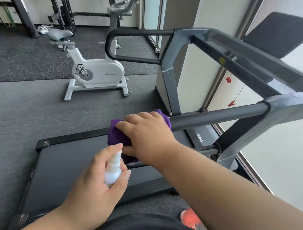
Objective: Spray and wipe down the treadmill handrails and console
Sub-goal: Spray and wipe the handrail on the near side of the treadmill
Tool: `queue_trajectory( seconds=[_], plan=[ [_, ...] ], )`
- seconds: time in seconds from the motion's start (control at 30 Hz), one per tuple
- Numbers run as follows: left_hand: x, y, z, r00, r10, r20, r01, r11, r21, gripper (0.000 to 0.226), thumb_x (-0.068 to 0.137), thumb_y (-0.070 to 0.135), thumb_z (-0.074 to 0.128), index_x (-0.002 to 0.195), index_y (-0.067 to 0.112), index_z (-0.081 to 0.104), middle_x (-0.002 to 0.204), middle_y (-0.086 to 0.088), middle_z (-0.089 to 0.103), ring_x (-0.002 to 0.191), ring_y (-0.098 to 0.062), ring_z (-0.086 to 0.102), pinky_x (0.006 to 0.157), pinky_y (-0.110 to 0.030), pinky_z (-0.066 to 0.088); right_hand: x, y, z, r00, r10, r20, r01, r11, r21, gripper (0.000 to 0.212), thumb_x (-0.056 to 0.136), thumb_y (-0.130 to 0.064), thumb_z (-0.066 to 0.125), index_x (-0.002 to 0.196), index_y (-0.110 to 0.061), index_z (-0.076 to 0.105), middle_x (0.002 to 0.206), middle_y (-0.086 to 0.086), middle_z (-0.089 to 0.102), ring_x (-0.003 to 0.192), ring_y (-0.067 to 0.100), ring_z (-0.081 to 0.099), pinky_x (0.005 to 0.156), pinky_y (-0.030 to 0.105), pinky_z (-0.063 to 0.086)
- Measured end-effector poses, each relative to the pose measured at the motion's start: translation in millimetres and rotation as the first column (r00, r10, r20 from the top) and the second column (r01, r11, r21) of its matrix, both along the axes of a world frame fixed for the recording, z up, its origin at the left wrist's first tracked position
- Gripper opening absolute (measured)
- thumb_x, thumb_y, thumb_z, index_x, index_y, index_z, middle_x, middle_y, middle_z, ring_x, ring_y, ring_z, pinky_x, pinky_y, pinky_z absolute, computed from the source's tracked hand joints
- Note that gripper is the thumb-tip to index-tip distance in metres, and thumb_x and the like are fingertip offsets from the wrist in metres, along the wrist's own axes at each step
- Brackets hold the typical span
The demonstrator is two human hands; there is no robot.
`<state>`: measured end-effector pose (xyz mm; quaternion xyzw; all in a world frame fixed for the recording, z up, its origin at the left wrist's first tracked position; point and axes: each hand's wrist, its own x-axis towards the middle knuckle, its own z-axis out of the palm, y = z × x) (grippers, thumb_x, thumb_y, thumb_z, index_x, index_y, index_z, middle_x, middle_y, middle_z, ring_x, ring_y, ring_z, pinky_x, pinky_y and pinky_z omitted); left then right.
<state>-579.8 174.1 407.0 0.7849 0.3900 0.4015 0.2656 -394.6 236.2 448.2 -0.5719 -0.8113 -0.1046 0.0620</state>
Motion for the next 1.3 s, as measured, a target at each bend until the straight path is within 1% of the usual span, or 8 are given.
queue_trajectory(
  seconds=[0.13,0.37,0.5,0.6,0.73,0.9,1.03,1.3],
  plan=[
    [13.4,-1.6,-2.7,0.999,-0.002,-0.041,0.002,1.000,0.002,0.076,0.078,0.024,0.068,0.129,0.067,0.032,0.101,0.021,0.064,0.091,0.002,0.062,0.076,0.002,0.039,41.5,-7.2,7.6,0.981,-0.082,-0.174,0.083,0.997,0.002,0.066,0.076,-0.070,0.057,0.131,-0.033,0.057,0.121,-0.010,0.064,0.106,0.021,0.060,0.092,0.038,0.041],
    [57.1,-3.1,-1.9,0.998,0.042,-0.052,-0.042,0.999,0.014,0.073,0.078,0.027,0.068,0.129,0.066,0.033,0.099,0.019,0.065,0.081,-0.004,0.064,0.070,-0.002,0.043,152.9,-23.2,14.0,0.945,-0.218,-0.245,0.229,0.973,0.018,0.056,0.075,-0.064,0.049,0.120,-0.033,0.064,0.113,-0.012,0.067,0.105,0.018,0.060,0.094,0.035,0.037],
    [90.8,-8.7,7.8,0.998,0.002,-0.059,-0.003,1.000,-0.013,0.056,0.092,0.042,0.062,0.128,0.070,0.030,0.102,0.020,0.064,0.062,0.000,0.061,0.059,-0.023,0.054,210.0,-24.8,18.9,0.906,-0.328,-0.268,0.339,0.941,-0.006,0.048,0.077,-0.062,0.040,0.107,-0.034,0.065,0.099,-0.012,0.066,0.099,0.020,0.059,0.094,0.038,0.038],
    [119.3,-9.2,18.1,0.999,-0.012,-0.047,0.012,1.000,-0.012,0.061,0.085,0.041,0.061,0.129,0.068,0.030,0.103,0.019,0.063,0.058,0.002,0.058,0.054,-0.019,0.052,208.4,-23.7,19.4,0.901,-0.337,-0.273,0.353,0.936,0.008,0.048,0.081,-0.067,0.036,0.105,-0.036,0.064,0.098,-0.014,0.066,0.098,0.021,0.060,0.097,0.044,0.037],
    [162.8,-7.9,22.3,0.998,0.057,0.003,-0.057,0.997,0.047,0.061,0.092,0.035,0.066,0.132,0.065,0.030,0.102,0.017,0.063,0.074,0.000,0.064,0.068,-0.020,0.053,165.2,-18.7,13.2,0.937,-0.269,-0.224,0.280,0.960,0.015,0.066,0.080,-0.084,0.028,0.109,-0.036,0.064,0.103,-0.012,0.067,0.099,0.023,0.060,0.098,0.048,0.034],
    [210.0,-19.4,15.9,0.995,0.093,0.036,-0.093,0.996,-0.002,0.062,0.083,0.042,0.059,0.135,0.061,0.031,0.103,0.022,0.063,0.097,0.002,0.062,0.085,0.000,0.037,169.4,-15.9,5.2,0.967,-0.107,-0.231,0.121,0.992,0.045,0.052,0.087,-0.071,0.039,0.112,-0.030,0.060,0.096,-0.008,0.062,0.091,0.025,0.057,0.087,0.043,0.036],
    [234.2,-30.4,8.4,0.996,0.087,0.031,-0.087,0.996,-0.009,0.063,0.085,0.038,0.062,0.135,0.059,0.031,0.100,0.020,0.062,0.093,-0.001,0.062,0.082,-0.001,0.038,218.7,-19.3,8.0,0.972,-0.104,-0.208,0.120,0.991,0.064,0.054,0.082,-0.070,0.042,0.114,-0.031,0.062,0.100,-0.008,0.064,0.095,0.023,0.059,0.083,0.039,0.037],
    [258.9,-47.4,6.5,0.993,0.122,0.002,-0.122,0.992,-0.024,0.062,0.084,0.040,0.062,0.133,0.063,0.031,0.099,0.014,0.064,0.088,-0.008,0.063,0.075,-0.006,0.043,328.8,-29.7,4.7,0.932,-0.228,-0.283,0.287,0.940,0.186,0.043,0.084,-0.066,0.042,0.081,-0.029,0.064,0.082,-0.011,0.063,0.083,0.021,0.059,0.087,0.037,0.036]
  ],
)
